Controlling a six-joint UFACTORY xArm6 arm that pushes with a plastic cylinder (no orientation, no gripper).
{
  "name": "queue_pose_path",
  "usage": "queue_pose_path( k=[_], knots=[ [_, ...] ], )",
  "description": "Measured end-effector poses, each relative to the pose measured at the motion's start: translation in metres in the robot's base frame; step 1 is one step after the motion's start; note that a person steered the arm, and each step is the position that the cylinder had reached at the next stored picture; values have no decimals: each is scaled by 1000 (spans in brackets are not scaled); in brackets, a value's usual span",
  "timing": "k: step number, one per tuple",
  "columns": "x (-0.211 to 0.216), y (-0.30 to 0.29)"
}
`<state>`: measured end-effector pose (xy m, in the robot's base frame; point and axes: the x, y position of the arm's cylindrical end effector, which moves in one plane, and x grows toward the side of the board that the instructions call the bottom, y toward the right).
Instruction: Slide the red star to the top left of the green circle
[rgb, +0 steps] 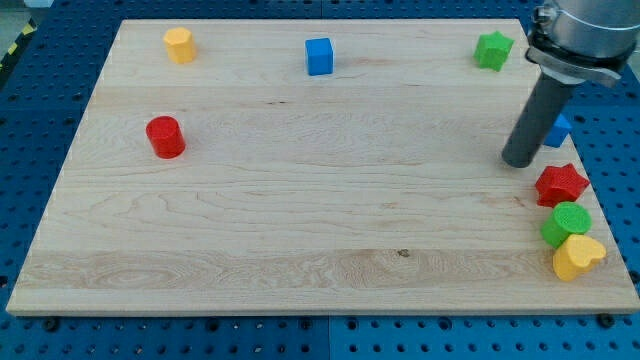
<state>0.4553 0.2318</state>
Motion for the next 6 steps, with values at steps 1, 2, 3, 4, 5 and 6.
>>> queue_pose_path(
  k=[1, 2, 3, 4, 5, 6],
  knots=[
    [0, 43],
    [14, 81],
    [48, 77],
    [45, 1],
    [25, -96],
    [25, -144]
  ],
)
